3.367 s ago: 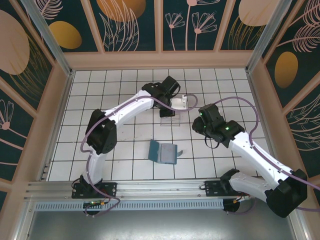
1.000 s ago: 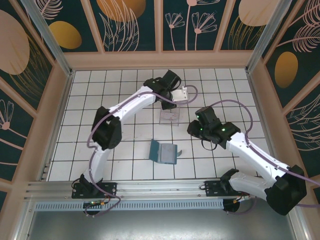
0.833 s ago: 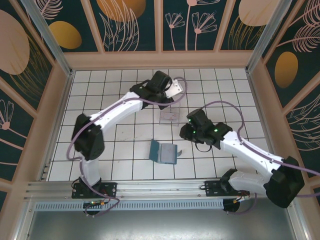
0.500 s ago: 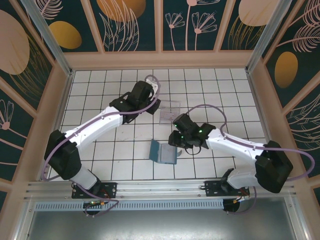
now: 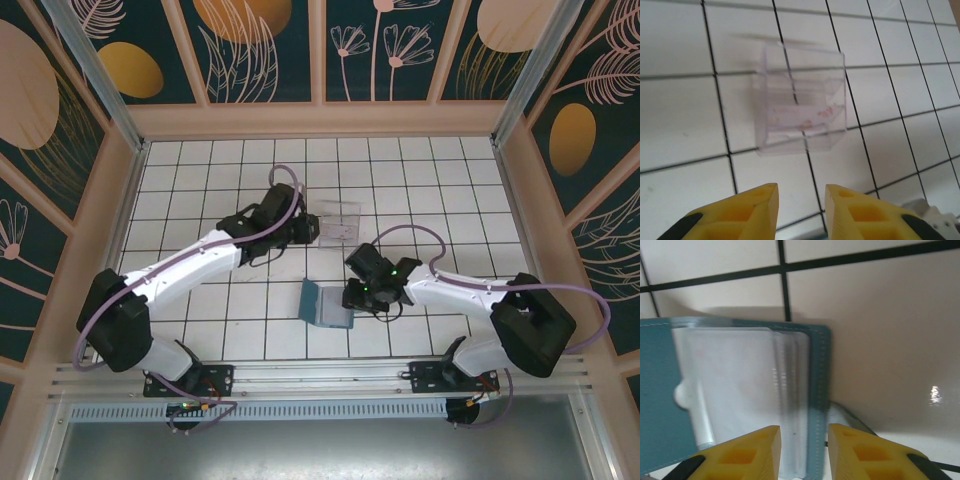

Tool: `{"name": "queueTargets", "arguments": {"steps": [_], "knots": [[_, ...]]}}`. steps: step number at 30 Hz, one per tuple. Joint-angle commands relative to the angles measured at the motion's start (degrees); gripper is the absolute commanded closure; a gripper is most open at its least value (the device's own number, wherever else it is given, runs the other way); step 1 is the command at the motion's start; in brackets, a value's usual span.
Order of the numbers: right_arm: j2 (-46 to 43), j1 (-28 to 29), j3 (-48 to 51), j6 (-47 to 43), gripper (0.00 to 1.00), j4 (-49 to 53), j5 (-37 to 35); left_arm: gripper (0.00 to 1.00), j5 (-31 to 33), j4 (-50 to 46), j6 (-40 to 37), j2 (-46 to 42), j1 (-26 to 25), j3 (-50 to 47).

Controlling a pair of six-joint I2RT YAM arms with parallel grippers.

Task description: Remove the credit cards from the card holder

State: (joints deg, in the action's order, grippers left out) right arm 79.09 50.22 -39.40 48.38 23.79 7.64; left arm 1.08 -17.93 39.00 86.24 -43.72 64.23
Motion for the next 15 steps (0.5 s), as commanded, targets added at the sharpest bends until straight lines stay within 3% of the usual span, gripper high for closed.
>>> {"name": "queueTargets", "arguments": {"steps": [1,8,15], "knots": [[-0.7,-0.5,1.5,0.4,0.71,-1.9,-0.1,0.71,-1.3,-1.7,5.2,2.5,-4.1,0.6],[-2.9,-0.8,5.3,0.8,0.8,-4.6,-0.1,0.82,-1.7,-3.8,10.2,6.7,-10.6,0.1],[-5.9,-2.7,9.6,1.5,0.88,-7.8,1.5,0.81,-1.9,-6.1,11.5,10.7,-14.1,0.7]]}}
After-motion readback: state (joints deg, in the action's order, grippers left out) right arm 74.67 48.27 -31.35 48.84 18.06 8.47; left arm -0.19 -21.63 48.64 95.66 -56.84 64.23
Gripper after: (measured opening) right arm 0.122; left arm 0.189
